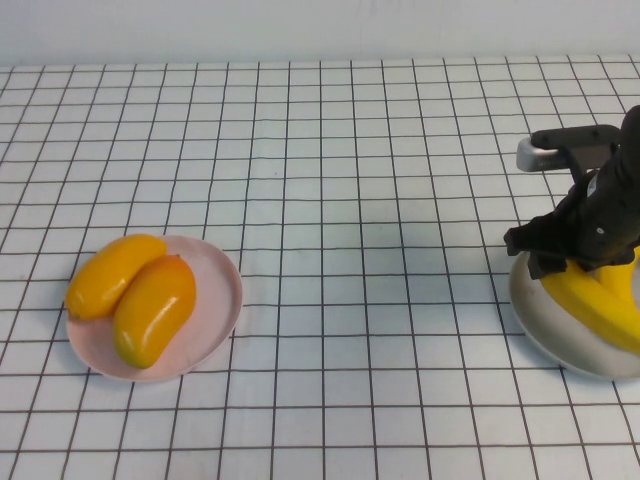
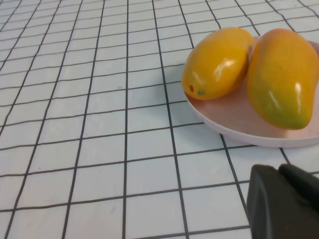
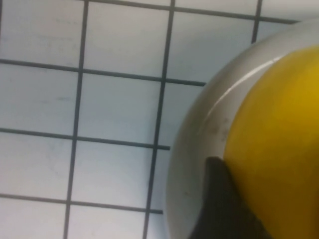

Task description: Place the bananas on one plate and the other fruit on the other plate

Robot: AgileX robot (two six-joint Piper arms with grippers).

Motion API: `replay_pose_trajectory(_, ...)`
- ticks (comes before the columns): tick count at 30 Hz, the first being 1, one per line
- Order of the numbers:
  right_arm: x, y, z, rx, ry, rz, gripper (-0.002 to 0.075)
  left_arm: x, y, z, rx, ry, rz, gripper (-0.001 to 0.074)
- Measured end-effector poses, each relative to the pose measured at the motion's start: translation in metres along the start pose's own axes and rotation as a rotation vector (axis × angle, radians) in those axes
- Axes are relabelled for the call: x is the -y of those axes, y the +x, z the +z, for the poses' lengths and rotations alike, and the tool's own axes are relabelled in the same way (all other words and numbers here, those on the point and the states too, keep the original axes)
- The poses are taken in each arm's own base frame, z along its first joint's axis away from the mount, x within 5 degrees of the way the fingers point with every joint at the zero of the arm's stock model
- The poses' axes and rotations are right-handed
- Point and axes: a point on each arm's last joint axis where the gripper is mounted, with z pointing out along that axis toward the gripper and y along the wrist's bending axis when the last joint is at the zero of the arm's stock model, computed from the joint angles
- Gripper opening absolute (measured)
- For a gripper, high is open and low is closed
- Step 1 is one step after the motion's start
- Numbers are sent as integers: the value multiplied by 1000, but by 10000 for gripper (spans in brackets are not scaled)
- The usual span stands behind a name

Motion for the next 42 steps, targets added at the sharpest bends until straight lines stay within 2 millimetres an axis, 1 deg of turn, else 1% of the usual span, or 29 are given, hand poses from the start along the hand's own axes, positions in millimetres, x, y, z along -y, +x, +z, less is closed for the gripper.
replay_pose_trajectory(4,2,0,5,-11,19,-15,363,0,0,0,0,0,0,-4)
replay_pose_trajectory(11,4,3,5,-45,41,-25,364,0,0,0,0,1,-2,-4)
replay_pose_trajectory(13,4,4,0,-31,42,-27,328,0,0,0,0,1,-3,-4)
replay_pose_trajectory(14,4,4,-6,-12,39,-28,295,0,0,0,0,1,-3,-4)
replay_pose_trajectory(16,4,4,-24,61,25,-39,213,0,0,0,0,1,-3,-4)
replay_pose_trajectory(18,3,6,-50,179,-8,-54,100,0,0,0,0,1,-3,-4)
replay_pose_trajectory(19,3,9,-60,235,-24,-60,68,0,0,0,0,1,-3,-4)
replay_pose_trajectory(21,3,20,-84,348,-62,-69,20,0,0,0,0,1,-3,-4)
replay_pose_trajectory(22,3,26,-93,385,-81,-66,8,0,0,0,0,1,-3,-4)
replay_pose_trajectory(25,4,53,-116,490,-124,-83,-8,0,0,0,0,1,-3,-4)
replay_pose_trajectory(27,5,72,-122,535,-152,-98,-11,0,0,0,0,1,-3,-4)
replay_pose_trajectory(30,6,98,-127,579,-183,-126,-13,0,0,0,0,1,-3,-4)
replay_pose_trajectory(32,7,112,-132,609,-201,-145,-14,0,0,0,0,1,-3,-4)
replay_pose_trajectory(38,13,149,-158,740,-195,-222,-14,0,0,0,0,1,-3,-4)
replay_pose_trajectory(40,18,162,-161,768,-172,-212,-14,0,0,0,0,1,-3,-4)
replay_pose_trajectory(42,23,177,-160,785,-158,-189,-14,0,0,0,0,1,-3,-4)
